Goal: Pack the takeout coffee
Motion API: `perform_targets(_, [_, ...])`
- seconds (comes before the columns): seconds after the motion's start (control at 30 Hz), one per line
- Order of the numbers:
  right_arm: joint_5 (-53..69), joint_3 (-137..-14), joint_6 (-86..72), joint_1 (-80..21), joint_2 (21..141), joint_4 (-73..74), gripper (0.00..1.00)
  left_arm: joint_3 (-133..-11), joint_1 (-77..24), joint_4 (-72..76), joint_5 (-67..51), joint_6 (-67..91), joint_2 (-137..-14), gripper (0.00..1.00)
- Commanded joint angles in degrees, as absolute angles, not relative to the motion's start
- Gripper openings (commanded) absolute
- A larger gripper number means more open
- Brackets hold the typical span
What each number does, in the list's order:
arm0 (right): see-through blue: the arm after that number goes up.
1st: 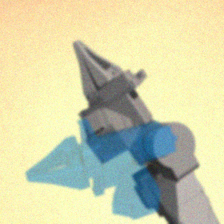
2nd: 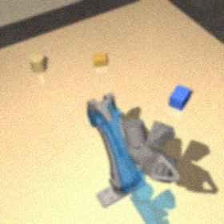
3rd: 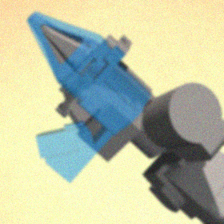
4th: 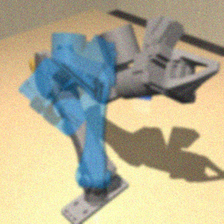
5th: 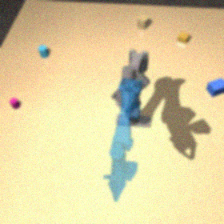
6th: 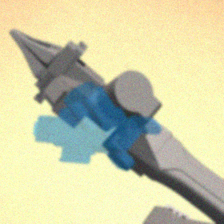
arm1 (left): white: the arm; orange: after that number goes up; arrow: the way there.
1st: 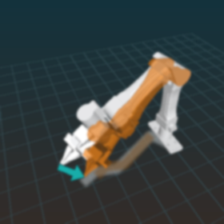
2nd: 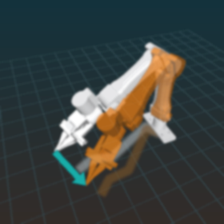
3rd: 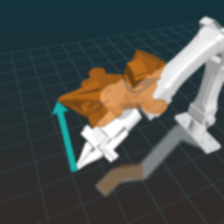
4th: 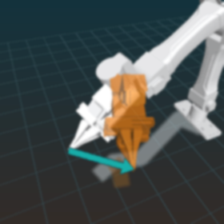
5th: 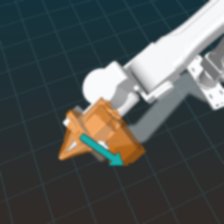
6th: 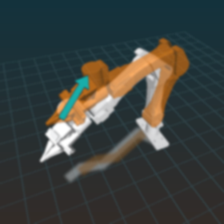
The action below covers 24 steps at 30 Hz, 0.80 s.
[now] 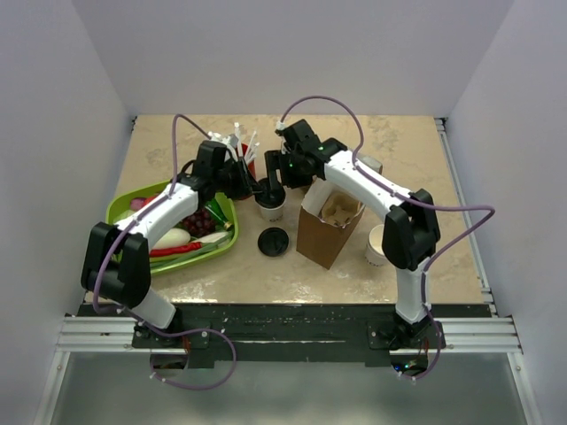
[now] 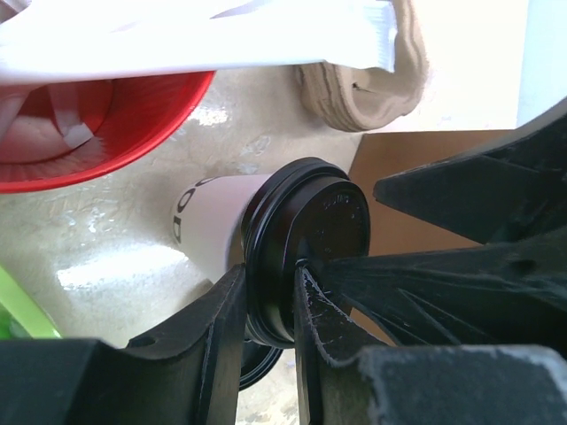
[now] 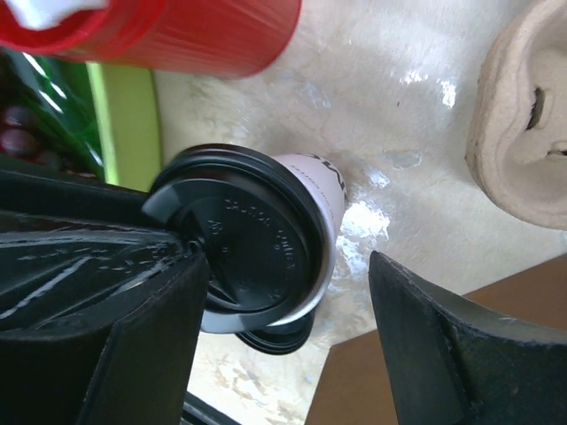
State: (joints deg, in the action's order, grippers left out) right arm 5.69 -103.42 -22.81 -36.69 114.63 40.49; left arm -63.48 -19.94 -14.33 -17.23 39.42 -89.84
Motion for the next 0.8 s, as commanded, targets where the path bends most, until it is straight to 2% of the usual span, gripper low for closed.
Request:
perform_targets(0.0, [4.22, -100.31, -26.27, -36.39, 104.62, 34.29, 0.77, -62.14, -19.86, -8.46, -19.51, 42.18, -86.49, 0.14])
perform_targets(0.2, [2.37, -98.17, -27.51, -36.30, 100.90, 31.46, 0.79, -60.64, -19.86, -6.15, -21.35, 42.98, -85.78, 0.14])
perform_targets(0.43, [7.38, -98.00, -27.69, -36.21, 105.11, 32.96, 0.79, -61.44, -19.86, -8.88, -20.57, 42.45, -88.59, 0.14])
perform_targets(0.77, [7.29, -100.46, -26.54, -36.21, 109.95, 36.12, 0.77, -61.61, -19.95, -9.84, -20.30, 41.31, -90.44, 0.16])
